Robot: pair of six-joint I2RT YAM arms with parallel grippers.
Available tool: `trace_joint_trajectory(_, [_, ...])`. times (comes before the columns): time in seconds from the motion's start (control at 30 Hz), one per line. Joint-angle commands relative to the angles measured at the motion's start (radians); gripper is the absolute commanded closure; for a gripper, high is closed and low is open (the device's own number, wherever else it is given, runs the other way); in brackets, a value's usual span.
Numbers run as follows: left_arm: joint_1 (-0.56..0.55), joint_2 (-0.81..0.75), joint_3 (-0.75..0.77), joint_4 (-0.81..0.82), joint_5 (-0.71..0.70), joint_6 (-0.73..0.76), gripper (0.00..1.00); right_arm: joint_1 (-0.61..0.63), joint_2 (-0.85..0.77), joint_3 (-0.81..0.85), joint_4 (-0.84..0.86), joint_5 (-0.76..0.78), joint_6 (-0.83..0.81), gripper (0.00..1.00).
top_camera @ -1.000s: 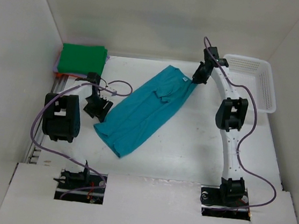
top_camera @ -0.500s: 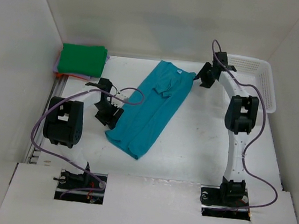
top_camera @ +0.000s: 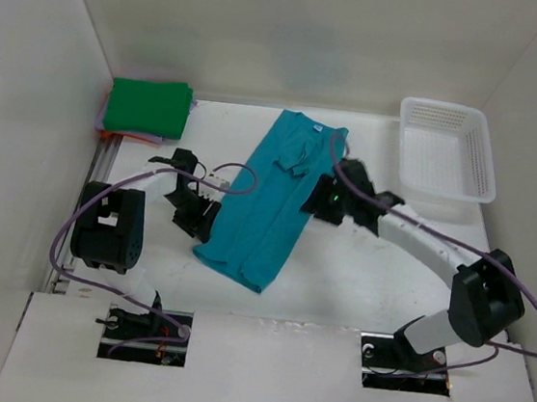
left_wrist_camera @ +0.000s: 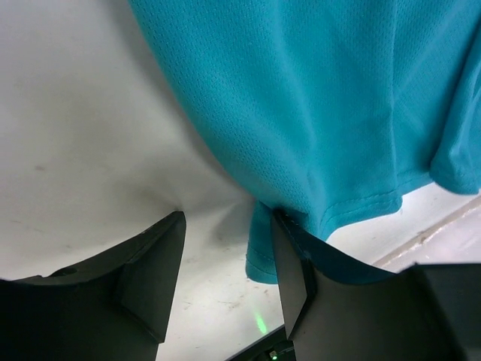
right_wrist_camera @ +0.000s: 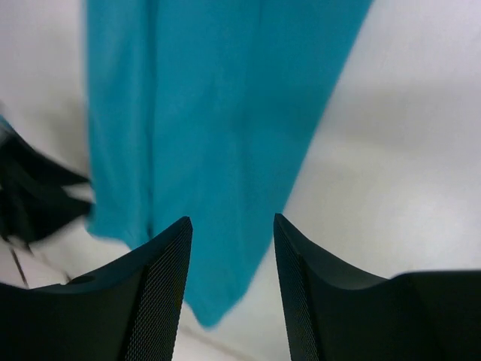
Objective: Fold and stack the t-shirts
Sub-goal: Rotate the tshirt 90 degrees
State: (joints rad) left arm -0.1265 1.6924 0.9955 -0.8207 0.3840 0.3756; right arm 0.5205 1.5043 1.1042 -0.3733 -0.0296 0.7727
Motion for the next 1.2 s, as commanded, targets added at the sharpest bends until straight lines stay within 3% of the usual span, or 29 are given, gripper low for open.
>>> trace_joint_trajectory(0.0, [-0.026,0.033,-0.074,-0.018,0.021,0.003,0.53,0.162,-0.016,-0.177,0.033,0.022,0.219,0.48])
trace_joint_trajectory(0.17, [-0.046,0.027,-0.081,-0.006,0.024,-0.01,0.54,0.36,-0.018,-0.3,0.172,0.03,0.457,0.5])
trace_joint_trajectory(0.43, [-0.115,-0.039,-0.115,0.009,0.03,-0.027,0.52,0.542,0.008,-0.408,0.286,0.053,0.657,0.5])
trace_joint_trajectory(0.57, [-0.132,-0.066,-0.117,0.018,0.015,-0.035,0.52,0.594,0.017,-0.454,0.304,0.062,0.752,0.54])
trace_joint_trajectory(0.8, [-0.143,-0.163,-0.1,0.025,0.0,-0.04,0.48,0.594,-0.047,-0.57,0.347,0.091,0.792,0.92])
trace_joint_trajectory(1.03, [-0.181,-0.355,-0.021,0.003,-0.059,-0.011,0.43,0.51,-0.118,-0.63,0.355,0.082,0.692,0.99])
trace_joint_trajectory(1.17, [-0.296,-0.444,0.017,-0.032,-0.132,0.147,0.41,0.436,-0.196,-0.701,0.335,0.056,0.61,0.99])
